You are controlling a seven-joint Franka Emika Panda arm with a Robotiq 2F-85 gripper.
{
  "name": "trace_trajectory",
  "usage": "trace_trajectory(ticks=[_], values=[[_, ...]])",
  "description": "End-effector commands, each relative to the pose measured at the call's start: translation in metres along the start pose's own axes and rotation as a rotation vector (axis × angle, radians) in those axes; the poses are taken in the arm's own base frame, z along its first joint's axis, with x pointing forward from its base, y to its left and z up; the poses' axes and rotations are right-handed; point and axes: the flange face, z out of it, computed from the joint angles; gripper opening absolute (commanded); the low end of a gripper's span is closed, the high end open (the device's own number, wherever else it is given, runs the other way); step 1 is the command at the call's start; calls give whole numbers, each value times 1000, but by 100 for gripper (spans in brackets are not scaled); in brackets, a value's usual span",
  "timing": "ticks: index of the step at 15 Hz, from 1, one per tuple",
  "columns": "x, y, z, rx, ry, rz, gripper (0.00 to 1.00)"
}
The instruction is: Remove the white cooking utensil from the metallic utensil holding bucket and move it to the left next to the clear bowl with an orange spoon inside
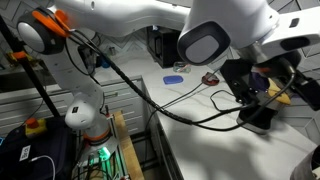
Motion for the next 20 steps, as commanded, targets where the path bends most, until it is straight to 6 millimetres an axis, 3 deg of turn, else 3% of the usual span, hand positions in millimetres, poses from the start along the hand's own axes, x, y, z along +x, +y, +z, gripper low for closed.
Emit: trace_trajectory(ticks=[1, 9, 10, 11, 13, 16, 20], values=[[32, 10, 50, 12, -75, 8, 100], [28, 38, 153, -126, -421, 83, 100], [34, 38, 157, -100, -419, 98, 100], [24, 32, 142, -98, -397, 68, 100], [28, 34, 155, -103, -408, 74, 100], [32, 33, 158, -109, -405, 76, 100], [44, -1, 178, -114, -349, -29, 100]])
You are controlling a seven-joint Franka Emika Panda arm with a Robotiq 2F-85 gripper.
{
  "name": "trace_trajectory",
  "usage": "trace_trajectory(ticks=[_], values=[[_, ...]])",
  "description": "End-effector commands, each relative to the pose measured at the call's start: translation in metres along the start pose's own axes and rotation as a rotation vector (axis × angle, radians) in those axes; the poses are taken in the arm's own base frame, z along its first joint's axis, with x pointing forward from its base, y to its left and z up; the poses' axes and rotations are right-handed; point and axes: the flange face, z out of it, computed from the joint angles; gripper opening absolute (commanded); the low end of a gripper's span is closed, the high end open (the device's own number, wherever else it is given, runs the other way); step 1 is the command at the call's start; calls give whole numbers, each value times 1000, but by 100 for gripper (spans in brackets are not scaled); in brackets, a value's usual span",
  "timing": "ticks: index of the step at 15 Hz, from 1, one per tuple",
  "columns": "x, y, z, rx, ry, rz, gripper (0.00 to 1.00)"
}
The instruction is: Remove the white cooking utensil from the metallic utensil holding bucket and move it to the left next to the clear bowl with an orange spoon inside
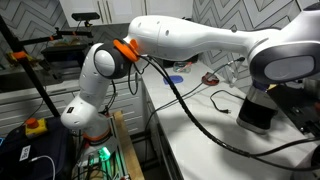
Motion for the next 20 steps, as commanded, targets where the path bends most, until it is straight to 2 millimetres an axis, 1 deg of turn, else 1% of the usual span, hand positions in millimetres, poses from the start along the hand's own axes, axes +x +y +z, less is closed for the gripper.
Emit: trace_trajectory(ticks=[1, 2, 4, 6, 8, 9, 10, 11, 13, 16, 20], values=[[11, -29, 16, -20, 23, -129, 100], [14, -34, 22, -12, 25, -182, 100], [19, -40, 39, -47, 24, -263, 100], [21, -37, 57, -57, 17, -284, 100], [24, -31, 76, -61, -3, -239, 100], [17, -41, 57, -49, 1, -251, 100], [17, -39, 65, -54, -2, -251, 100], [17, -40, 67, -54, -4, -251, 100], [18, -43, 62, -52, 3, -255, 100], [27, -34, 74, -144, 80, -260, 100], [28, -24, 100, -230, 107, -303, 100]])
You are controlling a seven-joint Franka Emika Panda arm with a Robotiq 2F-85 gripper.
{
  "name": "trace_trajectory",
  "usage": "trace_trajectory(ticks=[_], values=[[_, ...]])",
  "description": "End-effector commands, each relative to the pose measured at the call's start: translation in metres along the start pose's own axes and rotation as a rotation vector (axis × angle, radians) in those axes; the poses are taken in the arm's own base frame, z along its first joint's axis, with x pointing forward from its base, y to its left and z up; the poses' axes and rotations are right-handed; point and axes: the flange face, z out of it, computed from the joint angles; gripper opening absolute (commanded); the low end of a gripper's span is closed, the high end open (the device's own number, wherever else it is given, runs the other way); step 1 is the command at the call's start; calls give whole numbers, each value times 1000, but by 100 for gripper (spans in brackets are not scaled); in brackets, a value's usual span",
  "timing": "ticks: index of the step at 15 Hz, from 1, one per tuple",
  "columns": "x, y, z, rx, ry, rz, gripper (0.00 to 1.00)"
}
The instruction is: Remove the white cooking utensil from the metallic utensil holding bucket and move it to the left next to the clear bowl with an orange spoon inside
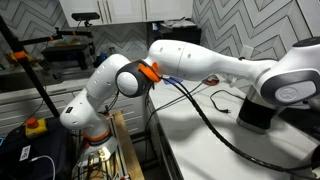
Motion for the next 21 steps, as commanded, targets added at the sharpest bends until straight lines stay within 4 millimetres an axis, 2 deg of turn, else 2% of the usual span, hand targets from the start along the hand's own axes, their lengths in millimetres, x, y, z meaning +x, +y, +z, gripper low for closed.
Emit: trace_trajectory(ticks=[1, 7, 13, 15, 18, 21], values=[[-3, -1, 30, -68, -8, -37, 100], [-10, -19, 59, -17, -74, -93, 100], [-26, -9, 60, 82, -225, -84, 100], [-32, -5, 58, 131, -278, -57, 91], [-41, -5, 51, 247, -345, -29, 88], [-47, -5, 42, 352, -393, -35, 94]])
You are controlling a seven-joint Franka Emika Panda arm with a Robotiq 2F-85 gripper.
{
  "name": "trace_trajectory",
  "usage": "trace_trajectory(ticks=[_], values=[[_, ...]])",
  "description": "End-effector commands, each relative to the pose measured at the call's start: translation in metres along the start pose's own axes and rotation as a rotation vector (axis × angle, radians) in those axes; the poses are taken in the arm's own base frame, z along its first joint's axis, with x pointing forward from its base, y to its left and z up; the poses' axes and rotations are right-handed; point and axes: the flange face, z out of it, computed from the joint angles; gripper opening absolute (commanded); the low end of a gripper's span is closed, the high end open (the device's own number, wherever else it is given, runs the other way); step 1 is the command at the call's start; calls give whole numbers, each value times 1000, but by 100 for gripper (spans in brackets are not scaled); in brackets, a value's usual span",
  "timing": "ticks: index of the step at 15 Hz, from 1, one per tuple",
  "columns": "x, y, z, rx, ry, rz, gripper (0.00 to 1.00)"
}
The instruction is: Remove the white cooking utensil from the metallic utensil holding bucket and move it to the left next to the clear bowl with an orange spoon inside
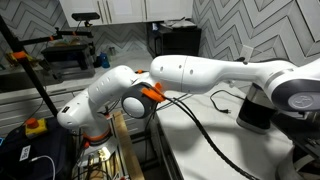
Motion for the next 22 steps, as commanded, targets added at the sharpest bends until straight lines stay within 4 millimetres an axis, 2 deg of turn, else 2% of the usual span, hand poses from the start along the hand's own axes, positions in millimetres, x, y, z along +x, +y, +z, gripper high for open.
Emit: trace_trajectory(ticks=[1, 7, 11, 15, 18, 19, 20, 22], values=[[-13, -1, 9, 160, -73, -40, 98], [-23, 10, -28, 241, -56, 44, 100], [-19, 7, -49, 270, -13, 76, 100], [-16, -1, -27, 312, -32, 122, 100], [-15, -4, -8, 350, -44, 181, 91], [-16, -4, -3, 365, -51, 201, 92], [-15, -3, 2, 376, -52, 224, 87], [-17, 1, 4, 410, -51, 278, 84]])
